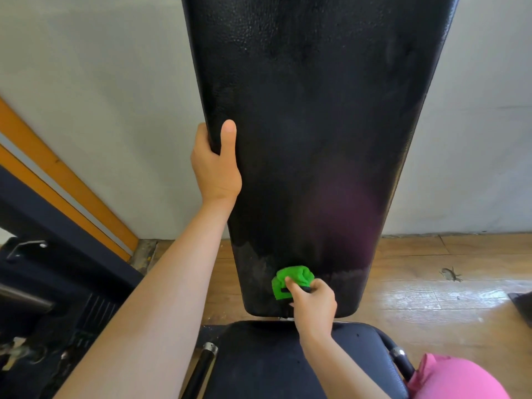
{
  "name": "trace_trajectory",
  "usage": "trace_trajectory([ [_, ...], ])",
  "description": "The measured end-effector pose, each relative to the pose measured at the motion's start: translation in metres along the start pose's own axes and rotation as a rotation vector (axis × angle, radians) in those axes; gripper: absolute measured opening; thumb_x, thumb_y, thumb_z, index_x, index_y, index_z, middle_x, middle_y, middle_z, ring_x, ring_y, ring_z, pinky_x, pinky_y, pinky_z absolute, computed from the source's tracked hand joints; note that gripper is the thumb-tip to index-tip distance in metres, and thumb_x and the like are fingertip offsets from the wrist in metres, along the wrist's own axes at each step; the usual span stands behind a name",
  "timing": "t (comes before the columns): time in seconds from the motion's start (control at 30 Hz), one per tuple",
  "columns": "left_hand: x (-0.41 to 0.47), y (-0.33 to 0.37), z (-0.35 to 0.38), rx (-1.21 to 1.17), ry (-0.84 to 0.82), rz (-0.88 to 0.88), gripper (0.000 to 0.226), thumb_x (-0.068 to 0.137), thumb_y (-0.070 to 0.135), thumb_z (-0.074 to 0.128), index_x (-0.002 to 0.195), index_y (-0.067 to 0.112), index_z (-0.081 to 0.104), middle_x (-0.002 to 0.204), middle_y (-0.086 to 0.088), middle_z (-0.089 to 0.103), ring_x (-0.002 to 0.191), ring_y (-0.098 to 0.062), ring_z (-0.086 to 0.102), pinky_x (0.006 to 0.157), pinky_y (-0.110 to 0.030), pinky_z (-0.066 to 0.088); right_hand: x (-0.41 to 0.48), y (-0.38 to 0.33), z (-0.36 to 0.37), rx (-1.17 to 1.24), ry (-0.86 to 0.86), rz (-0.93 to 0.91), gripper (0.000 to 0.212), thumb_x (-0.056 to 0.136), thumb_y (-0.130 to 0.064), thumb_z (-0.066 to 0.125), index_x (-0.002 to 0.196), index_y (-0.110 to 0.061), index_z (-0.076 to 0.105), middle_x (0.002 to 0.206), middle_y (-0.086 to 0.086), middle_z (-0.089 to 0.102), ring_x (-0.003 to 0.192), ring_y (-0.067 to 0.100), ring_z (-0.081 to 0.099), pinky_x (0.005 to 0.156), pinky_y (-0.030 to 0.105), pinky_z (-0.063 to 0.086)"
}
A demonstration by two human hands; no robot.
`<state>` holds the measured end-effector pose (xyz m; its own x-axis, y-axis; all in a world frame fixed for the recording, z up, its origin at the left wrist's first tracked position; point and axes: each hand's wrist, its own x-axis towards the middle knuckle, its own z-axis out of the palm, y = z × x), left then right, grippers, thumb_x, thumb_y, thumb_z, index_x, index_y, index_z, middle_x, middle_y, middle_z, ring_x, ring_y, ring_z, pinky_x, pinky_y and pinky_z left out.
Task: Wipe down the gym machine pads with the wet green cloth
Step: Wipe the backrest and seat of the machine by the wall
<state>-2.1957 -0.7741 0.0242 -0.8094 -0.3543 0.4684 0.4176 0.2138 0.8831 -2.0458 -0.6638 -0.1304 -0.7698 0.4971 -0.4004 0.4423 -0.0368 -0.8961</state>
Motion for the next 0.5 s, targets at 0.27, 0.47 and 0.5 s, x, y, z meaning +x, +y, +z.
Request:
trace_trajectory([
  [0.27,0.004,-0.008,-0.002,-0.013,-0.006,0.008,0.024,0.080,0.063,0.043,0.086,0.041,0.048,0.084,0.018,0.055,0.078,0.005,0.056,0.072,-0.019,0.052,-0.018,-0.052,0.018,0.120,-0.066,-0.183,0.016,0.084,-0.027,0.075,0.080,-0.014,0.065,0.077,0.003,0.070,0.077,0.022,0.069,0.074,0.041,0.060],
  [0.47,0.004,-0.007,-0.003,-0.017,-0.011,0.010,0.026,0.080,0.063,0.042,0.087,0.039,0.049,0.084,0.016,0.056,0.078,0.005,0.057,0.070,-0.016,0.051,-0.016,-0.065,0.025,0.103,-0.091,-0.271,0.017,0.083,-0.028,0.076,0.081,-0.015,0.065,0.078,0.001,0.071,0.076,0.017,0.070,0.071,0.036,0.060],
  [0.5,0.004,-0.007,-0.003,-0.018,-0.011,0.011,0.026,0.080,0.063,0.042,0.087,0.038,0.049,0.084,0.015,0.056,0.078,0.006,0.057,0.069,-0.015,0.050,-0.014,-0.056,0.024,0.063,-0.080,-0.252,0.018,0.083,-0.028,0.076,0.081,-0.014,0.065,0.077,0.001,0.070,0.075,0.017,0.069,0.071,0.038,0.060],
])
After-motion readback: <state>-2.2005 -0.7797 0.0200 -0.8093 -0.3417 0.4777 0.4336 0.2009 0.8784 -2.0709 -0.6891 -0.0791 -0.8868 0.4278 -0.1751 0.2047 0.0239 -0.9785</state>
